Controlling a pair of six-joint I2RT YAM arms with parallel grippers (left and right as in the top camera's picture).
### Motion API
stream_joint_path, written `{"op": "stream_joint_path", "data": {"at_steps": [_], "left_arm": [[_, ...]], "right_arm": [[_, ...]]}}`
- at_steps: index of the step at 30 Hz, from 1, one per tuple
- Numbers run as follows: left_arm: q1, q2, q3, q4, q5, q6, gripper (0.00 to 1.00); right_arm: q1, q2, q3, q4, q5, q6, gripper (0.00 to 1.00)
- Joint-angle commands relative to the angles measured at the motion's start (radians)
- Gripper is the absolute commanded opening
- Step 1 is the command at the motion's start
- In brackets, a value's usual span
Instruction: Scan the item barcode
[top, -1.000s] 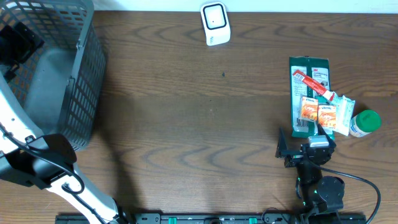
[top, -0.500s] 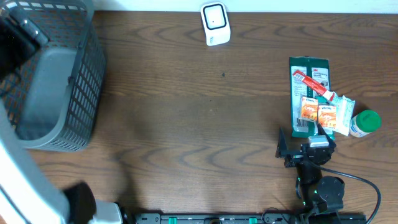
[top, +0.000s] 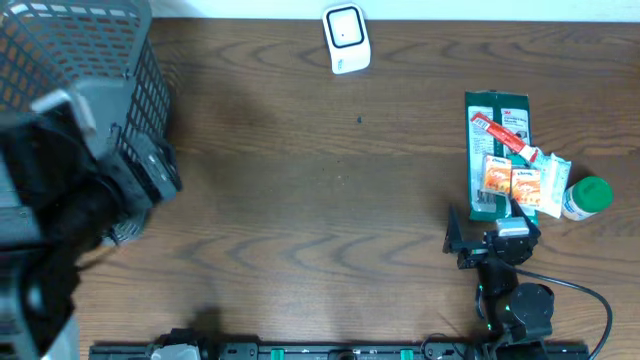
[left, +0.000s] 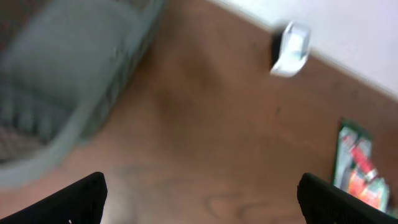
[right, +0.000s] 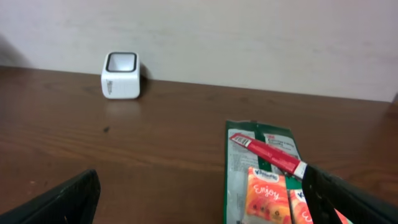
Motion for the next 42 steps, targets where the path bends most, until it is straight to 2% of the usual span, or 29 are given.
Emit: {"op": "stream_joint_path", "data": {"at_steps": [1, 6, 9, 20, 24, 29, 30, 38, 42], "left_arm": [[-0.005, -0.118, -0.216, -0.009, -0.04, 0.003, 0.98], [-0.005, -0.272, -0.45, 0.005, -0.072, 0.002, 0.98], [-0.005, -0.368, -0.561, 0.11, -0.14, 0.002, 0.98], [-0.005, -0.826, -1.017, 0.99, -0.15, 0.002, 0.98], [-0.005, -0.937, -1.157, 1.243, -0.143, 0.002, 0.98], [-0.005, -1.022, -1.299, 1.475, -0.117, -0.014, 0.98], [-0.005, -1.05, -1.361, 1.573, -0.114, -0.025, 0.98], [-0.005, -1.152, -1.602, 1.883, -0.107, -0.028, 0.98], [-0.006, -1.15, -1.672, 1.921, -0.107, -0.028, 0.98]], "right_arm": [[-0.005, -0.006, -0.001, -0.004, 0.005, -0.012, 0.99], [-0.005, -0.006, -0.001, -0.004, 0.006, -0.013, 0.99], [-0.005, -0.006, -0.001, -0.004, 0.006, -0.012, 0.99], [-0.005, -0.006, -0.001, -0.004, 0.006, -0.013, 0.99], [-0.005, -0.006, -0.001, -0.004, 0.006, -0.013, 0.99], [-0.005, -0.006, -0.001, -0.004, 0.006, -0.013, 0.99], [-0.005, -0.006, -0.001, -0.004, 0.005, -0.012, 0.99], [-0.005, -0.006, -0.001, -0.004, 0.006, -0.012, 0.99], [-0.005, -0.006, -0.001, -0.004, 0.005, -0.012, 0.99]]}}
